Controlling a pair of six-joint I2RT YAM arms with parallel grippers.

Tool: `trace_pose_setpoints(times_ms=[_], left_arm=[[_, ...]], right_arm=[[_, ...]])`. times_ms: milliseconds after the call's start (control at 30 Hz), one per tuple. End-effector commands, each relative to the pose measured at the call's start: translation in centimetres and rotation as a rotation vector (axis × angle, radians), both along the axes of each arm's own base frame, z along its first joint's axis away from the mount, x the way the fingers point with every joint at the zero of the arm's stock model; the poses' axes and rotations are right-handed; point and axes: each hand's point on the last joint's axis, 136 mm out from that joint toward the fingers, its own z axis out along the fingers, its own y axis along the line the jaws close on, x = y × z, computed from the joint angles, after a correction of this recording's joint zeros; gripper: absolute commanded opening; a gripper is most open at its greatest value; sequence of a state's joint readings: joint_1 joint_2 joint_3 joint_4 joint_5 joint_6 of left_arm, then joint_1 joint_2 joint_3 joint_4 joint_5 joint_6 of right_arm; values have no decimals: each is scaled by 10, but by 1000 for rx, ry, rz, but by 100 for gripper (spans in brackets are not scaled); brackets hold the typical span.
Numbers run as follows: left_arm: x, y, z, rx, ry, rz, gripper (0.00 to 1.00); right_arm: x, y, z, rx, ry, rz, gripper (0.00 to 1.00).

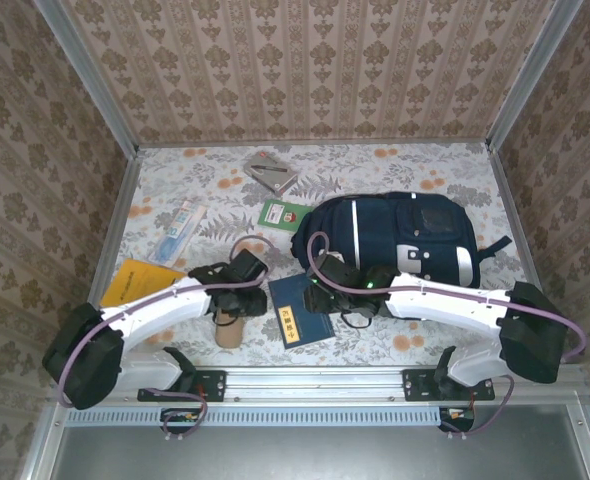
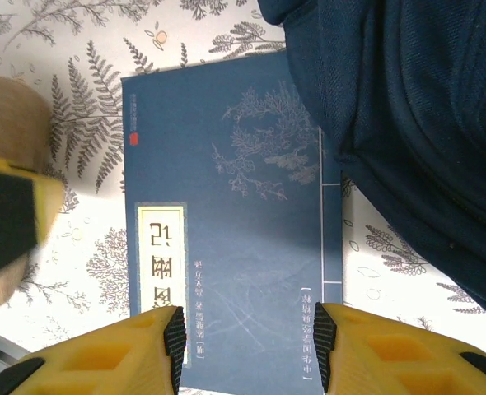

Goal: Pack the student bag
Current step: Move the glasses case to the bottom-left of the table, then pick up the book from the bottom-center of the table.

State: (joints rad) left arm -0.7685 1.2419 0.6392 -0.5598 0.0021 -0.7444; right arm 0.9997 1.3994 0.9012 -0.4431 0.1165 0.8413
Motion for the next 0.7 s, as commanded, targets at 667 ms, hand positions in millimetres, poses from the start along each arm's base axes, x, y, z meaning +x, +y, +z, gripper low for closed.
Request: trace_pose_setpoints(times_ms=[667], left_arm=[[-25, -49, -2, -414, 25, 263, 48]], right_arm=[[-4, 1, -66, -39, 110, 29, 54]])
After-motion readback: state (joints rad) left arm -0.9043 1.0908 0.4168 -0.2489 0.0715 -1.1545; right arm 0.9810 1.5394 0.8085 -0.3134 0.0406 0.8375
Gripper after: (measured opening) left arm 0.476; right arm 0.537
